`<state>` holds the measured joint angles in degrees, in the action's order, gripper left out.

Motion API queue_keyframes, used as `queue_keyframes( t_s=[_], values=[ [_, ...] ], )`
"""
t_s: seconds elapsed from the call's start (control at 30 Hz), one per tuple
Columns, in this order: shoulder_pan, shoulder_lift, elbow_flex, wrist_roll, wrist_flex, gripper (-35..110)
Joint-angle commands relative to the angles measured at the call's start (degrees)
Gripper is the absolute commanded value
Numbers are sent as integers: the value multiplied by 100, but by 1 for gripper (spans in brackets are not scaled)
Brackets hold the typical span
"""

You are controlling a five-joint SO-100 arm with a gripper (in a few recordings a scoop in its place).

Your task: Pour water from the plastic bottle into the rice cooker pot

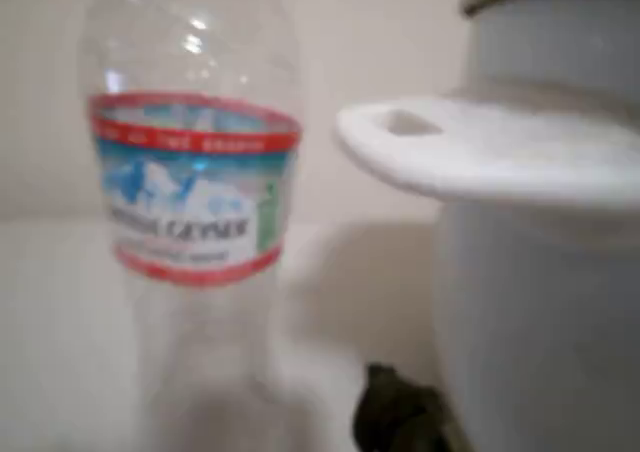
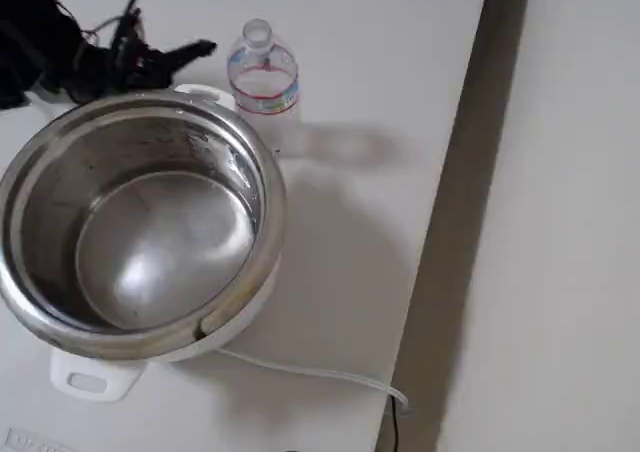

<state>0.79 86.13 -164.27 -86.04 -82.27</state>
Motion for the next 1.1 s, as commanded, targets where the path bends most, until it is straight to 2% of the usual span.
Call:
queue_keyframes(
  t_s=[0.0,0.07,0.2,0.23,0.27,0.47,0.73,0.8,0.87,1.07],
  values=[
    [-176,2250,-932,369,1222,62],
    [-281,3894,-1222,589,2804,61],
    [-369,8815,-1213,1433,8429,60],
    [-308,9923,-1310,1529,9475,60],
    [-308,10248,-1213,1626,10169,59],
    [-1090,10222,-967,3463,11355,46],
    [-1134,10222,-334,7181,14019,8],
    [-1046,10222,-343,7655,14537,0],
    [-694,10222,-404,7813,15047,0],
    [-1099,10222,-738,8033,14985,0]
  ],
)
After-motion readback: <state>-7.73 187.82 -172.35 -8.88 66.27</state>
